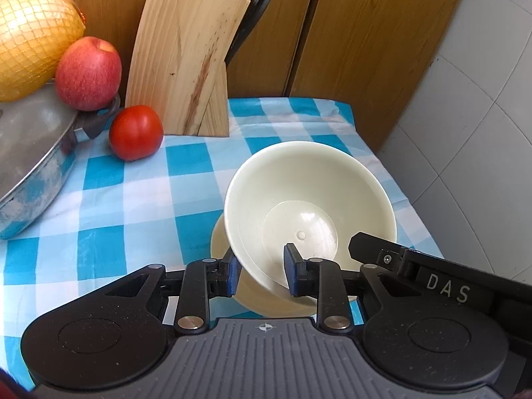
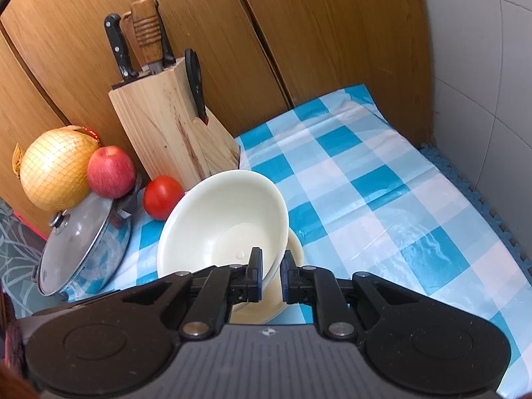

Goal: Organize plates and bowls

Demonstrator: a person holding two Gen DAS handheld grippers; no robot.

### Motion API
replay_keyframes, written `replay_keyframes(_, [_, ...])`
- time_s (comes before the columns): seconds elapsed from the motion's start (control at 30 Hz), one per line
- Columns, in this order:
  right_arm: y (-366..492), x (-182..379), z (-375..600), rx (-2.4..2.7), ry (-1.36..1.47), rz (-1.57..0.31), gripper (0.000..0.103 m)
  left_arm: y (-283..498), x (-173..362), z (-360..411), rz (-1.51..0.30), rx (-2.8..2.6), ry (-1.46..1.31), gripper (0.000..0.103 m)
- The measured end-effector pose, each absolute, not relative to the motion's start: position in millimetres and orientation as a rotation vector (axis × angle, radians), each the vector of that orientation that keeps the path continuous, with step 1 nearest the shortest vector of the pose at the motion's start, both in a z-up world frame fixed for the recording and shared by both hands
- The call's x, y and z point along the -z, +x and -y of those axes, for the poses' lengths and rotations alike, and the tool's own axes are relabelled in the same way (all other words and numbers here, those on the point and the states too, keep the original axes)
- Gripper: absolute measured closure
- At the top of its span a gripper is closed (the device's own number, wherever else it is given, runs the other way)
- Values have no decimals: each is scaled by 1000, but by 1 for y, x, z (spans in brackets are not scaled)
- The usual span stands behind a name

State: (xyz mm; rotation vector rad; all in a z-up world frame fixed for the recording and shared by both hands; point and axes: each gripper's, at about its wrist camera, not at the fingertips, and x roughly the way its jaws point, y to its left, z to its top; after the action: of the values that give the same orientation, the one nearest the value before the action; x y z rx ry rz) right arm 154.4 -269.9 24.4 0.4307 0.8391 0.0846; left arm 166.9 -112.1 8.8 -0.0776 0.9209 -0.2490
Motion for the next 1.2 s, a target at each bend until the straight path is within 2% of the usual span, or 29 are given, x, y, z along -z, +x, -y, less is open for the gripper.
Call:
replay_keyframes(0.13, [157, -17, 266, -77, 404, -862, 89, 168, -5, 111, -918, 229, -54, 67])
replay_keyframes(0.2, [157, -16, 267, -60, 396, -862, 83, 168, -4, 109, -920, 221, -51, 64])
replay_keyframes(0.37, [154, -16, 277, -24, 412, -847, 78, 169, -6, 101, -914, 208, -75, 61])
replay_keyframes(0.63, [155, -11, 283, -36, 461, -860, 74, 167, -6, 103, -919, 217, -83, 58])
replay_keyframes(0.87, [162, -4, 281, -17, 456, -879, 73, 171, -1, 101, -934, 224, -106, 47])
replay_keyframes(1.03, [165, -1, 280, -10, 452, -886, 72, 174, 5, 102, -952, 217, -97, 42])
replay_keyframes(1.1, [166, 1, 281, -5, 460, -890, 71, 175, 7, 100, -958, 207, -104, 36])
replay_keyframes(1.2, [167, 3, 282, 1, 470, -891, 68, 177, 8, 98, -960, 198, -109, 33])
